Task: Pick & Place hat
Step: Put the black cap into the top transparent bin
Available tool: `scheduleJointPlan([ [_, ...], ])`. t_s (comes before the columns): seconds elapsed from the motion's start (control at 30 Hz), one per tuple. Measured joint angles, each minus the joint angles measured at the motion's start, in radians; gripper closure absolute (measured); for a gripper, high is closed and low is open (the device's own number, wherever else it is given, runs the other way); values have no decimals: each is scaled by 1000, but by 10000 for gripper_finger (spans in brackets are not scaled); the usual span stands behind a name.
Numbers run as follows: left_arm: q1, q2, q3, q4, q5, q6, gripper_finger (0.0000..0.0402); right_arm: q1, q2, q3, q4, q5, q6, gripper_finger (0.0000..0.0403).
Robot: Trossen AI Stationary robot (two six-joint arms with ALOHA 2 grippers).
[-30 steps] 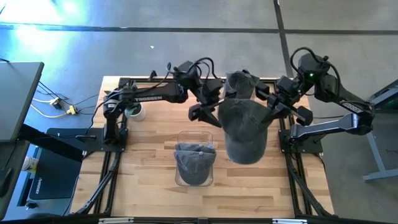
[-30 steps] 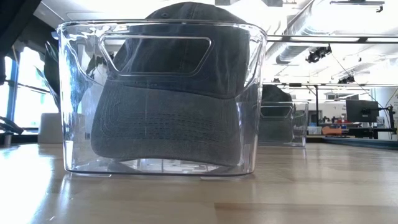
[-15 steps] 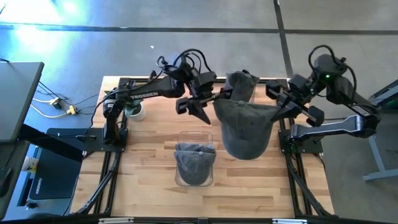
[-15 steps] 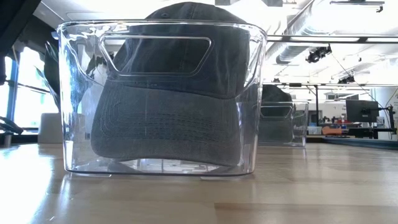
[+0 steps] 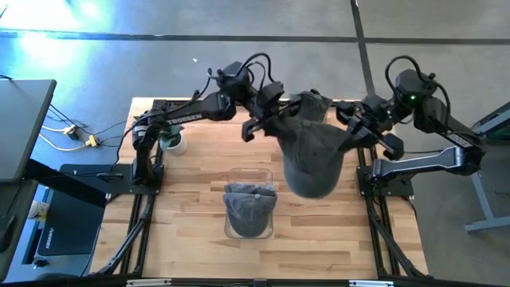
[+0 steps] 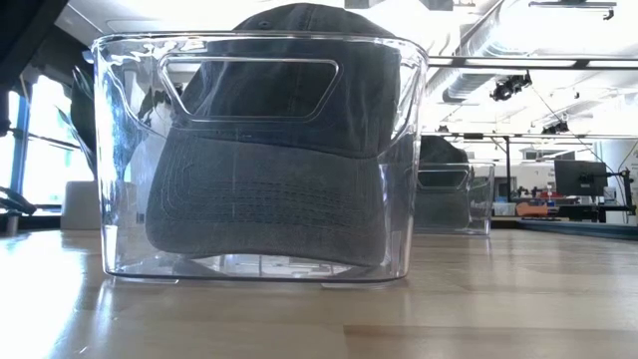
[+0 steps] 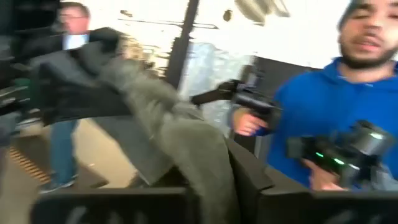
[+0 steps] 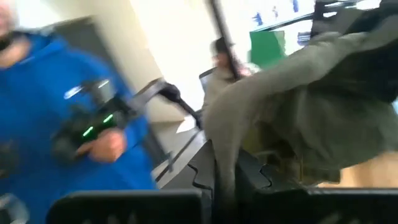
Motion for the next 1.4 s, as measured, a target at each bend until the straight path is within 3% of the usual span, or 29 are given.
scheduleJointPlan([
  [0.1,27,0,0,-41,-23,5,393,0,0,0,-2,83,60,365],
  [0.33,41,0,0,-73,-32,-1,395,0,0,0,-27,87,112,264],
  [0.47,41,-1,0,-75,-35,-2,398,0,0,0,-67,193,52,203],
  [0.67,41,-1,0,-119,-92,2,398,0,1,0,-88,294,-18,174],
  [0.83,42,-1,0,-168,-118,6,397,0,1,0,-90,284,-19,214],
  [1.1,41,-1,0,-178,-117,6,397,0,-3,0,-103,136,-54,390],
  [1.27,38,-1,-1,-155,-61,61,385,0,-7,0,-106,104,-67,393],
  [1.4,35,-1,-1,-156,-3,77,337,0,-6,0,-110,74,-93,395],
])
